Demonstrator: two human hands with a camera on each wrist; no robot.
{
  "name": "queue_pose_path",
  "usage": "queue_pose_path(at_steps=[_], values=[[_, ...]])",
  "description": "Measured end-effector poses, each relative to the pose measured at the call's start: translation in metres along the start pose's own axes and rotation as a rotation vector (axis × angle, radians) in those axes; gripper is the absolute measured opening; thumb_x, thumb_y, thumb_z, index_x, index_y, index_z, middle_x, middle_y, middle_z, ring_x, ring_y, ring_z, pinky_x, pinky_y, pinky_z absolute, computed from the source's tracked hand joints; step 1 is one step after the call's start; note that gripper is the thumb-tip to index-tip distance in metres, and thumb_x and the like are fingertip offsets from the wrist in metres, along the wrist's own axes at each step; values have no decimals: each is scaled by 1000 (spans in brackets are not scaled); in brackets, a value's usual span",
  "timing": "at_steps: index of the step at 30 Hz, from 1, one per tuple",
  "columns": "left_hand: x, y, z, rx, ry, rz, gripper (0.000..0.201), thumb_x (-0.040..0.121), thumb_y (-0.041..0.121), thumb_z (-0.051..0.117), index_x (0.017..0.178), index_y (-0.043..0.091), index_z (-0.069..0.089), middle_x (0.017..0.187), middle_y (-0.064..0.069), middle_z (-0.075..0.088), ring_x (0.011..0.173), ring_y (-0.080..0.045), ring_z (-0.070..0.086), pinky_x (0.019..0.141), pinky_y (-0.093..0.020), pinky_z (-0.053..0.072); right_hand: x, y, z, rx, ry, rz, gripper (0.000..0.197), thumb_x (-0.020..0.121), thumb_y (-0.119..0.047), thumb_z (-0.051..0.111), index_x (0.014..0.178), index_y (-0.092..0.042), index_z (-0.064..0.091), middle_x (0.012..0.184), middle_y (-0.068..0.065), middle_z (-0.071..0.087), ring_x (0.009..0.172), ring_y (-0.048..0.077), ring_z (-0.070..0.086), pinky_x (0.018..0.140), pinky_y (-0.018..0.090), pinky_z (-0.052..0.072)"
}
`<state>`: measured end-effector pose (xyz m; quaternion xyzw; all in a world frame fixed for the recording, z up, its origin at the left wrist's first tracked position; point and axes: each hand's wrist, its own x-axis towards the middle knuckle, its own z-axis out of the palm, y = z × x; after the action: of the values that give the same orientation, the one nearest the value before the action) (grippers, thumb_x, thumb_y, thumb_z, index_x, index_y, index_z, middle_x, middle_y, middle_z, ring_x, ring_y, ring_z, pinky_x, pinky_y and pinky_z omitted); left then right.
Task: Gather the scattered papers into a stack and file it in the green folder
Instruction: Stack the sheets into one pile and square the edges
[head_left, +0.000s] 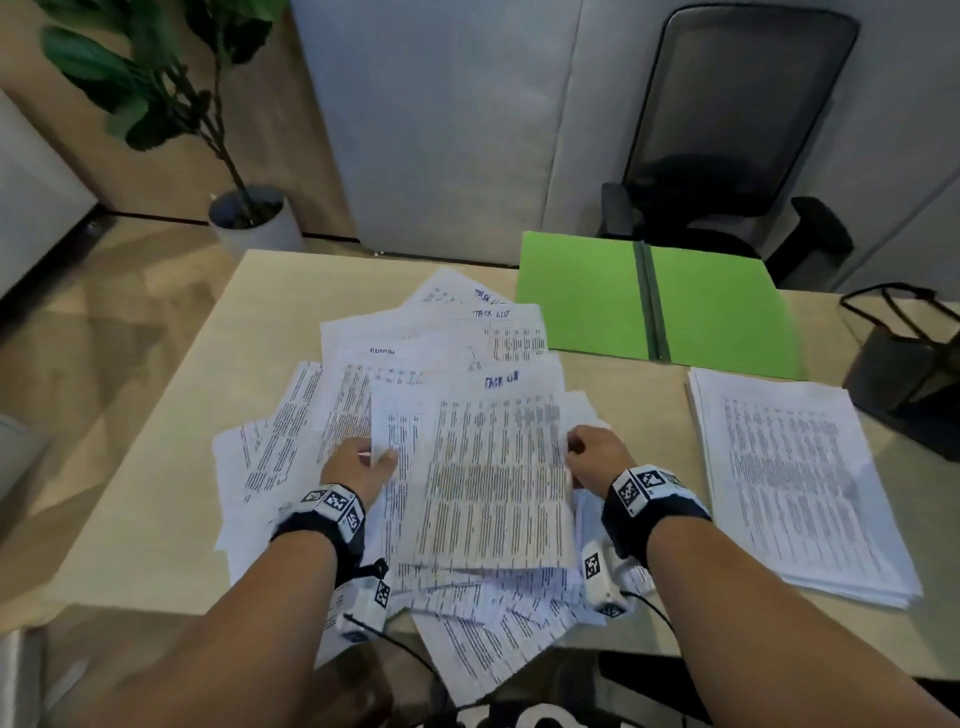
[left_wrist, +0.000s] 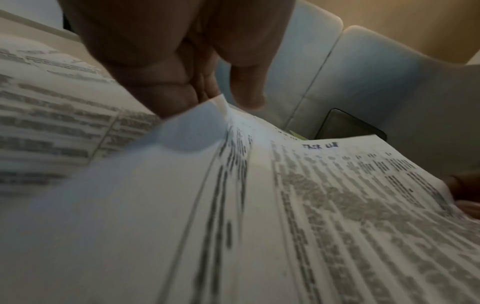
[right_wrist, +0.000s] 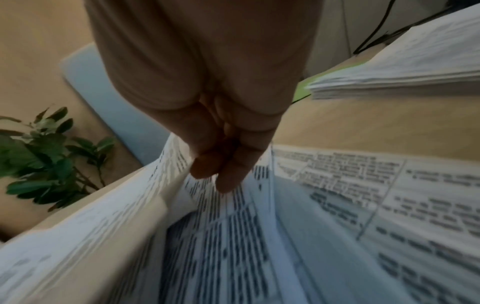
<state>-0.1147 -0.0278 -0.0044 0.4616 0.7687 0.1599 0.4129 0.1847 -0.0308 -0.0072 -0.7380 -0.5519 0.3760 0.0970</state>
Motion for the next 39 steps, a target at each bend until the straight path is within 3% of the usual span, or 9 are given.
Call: queue_pose_path(at_steps=[5, 9, 13, 15, 17, 23, 27, 31, 39], values=[[-20, 15, 15, 56, -86, 146, 54, 91, 11, 61, 140, 10, 38, 130, 2, 48, 124, -25, 48, 102, -34, 38, -5, -10, 26, 169, -48, -55, 14, 93, -10, 51, 103, -14, 60, 100, 9, 62, 94, 27, 61, 90, 40, 53], [-18, 32, 11, -138, -161, 251, 49, 94, 5, 52, 140, 18, 40, 124, 1, 54, 114, -20, 52, 96, -33, 41, -1, -4, 20, 342, -108, 11, 92, 84, -44, 66, 152, -13, 12, 152, 3, 25, 138, 23, 30, 113, 44, 30], [4, 27, 1, -100, -87, 224, 48, 91, 4, 55, 135, 19, 45, 125, -1, 58, 115, -22, 54, 93, -34, 44, 1, -3, 15, 422, -39, 6, 40, 85, -22, 69, 119, -12, 51, 116, 9, 62, 104, 26, 61, 87, 42, 54], [22, 13, -5, 162, 1, 181, 61, 84, -2, 56, 139, 23, 43, 138, -3, 48, 124, -26, 49, 102, -40, 43, 1, -2, 15, 165, 54, 2, 11, 86, -15, 65, 82, -14, 54, 80, 6, 60, 72, 19, 58, 63, 27, 49], [34, -4, -13, 459, 7, 87, 72, 76, 1, 59, 139, 31, 41, 141, -5, 42, 122, -32, 48, 100, -49, 45, 2, 10, 16, 3, 122, 59, 26, 86, -13, 60, 66, -20, 44, 67, -3, 47, 63, 17, 49, 52, 25, 35], [42, -36, -17, 757, -108, -82, 92, 58, 34, 77, 136, 32, 28, 124, -8, 45, 114, -35, 49, 96, -50, 45, 3, 39, 12, 37, 204, 195, 5, 90, -8, 50, 87, -13, 50, 71, -2, 46, 75, 23, 47, 69, 24, 35], [42, -39, -17, 777, -77, -63, 65, 65, 37, 81, 119, 28, 45, 128, -9, 39, 121, -33, 40, 99, -40, 42, 3, 40, 10, 287, 268, 190, 12, 87, -5, 53, 80, -14, 57, 73, 4, 59, 75, 24, 56, 67, 26, 43], [43, -42, -21, 799, -46, 11, 92, 63, 47, 82, 137, 25, 33, 136, -11, 34, 125, -37, 39, 99, -47, 44, 7, 42, 8, 461, 293, 234, 9, 87, -6, 57, 83, -14, 59, 79, 7, 61, 77, 23, 57, 72, 28, 45], [42, -42, -24, 839, -40, 77, 76, 66, 45, 81, 127, 23, 42, 128, -9, 39, 117, -32, 46, 96, -40, 46, 4, 31, 10, 470, 297, 181, 11, 89, -5, 58, 79, -8, 56, 71, 6, 55, 67, 20, 49, 62, 23, 40]])
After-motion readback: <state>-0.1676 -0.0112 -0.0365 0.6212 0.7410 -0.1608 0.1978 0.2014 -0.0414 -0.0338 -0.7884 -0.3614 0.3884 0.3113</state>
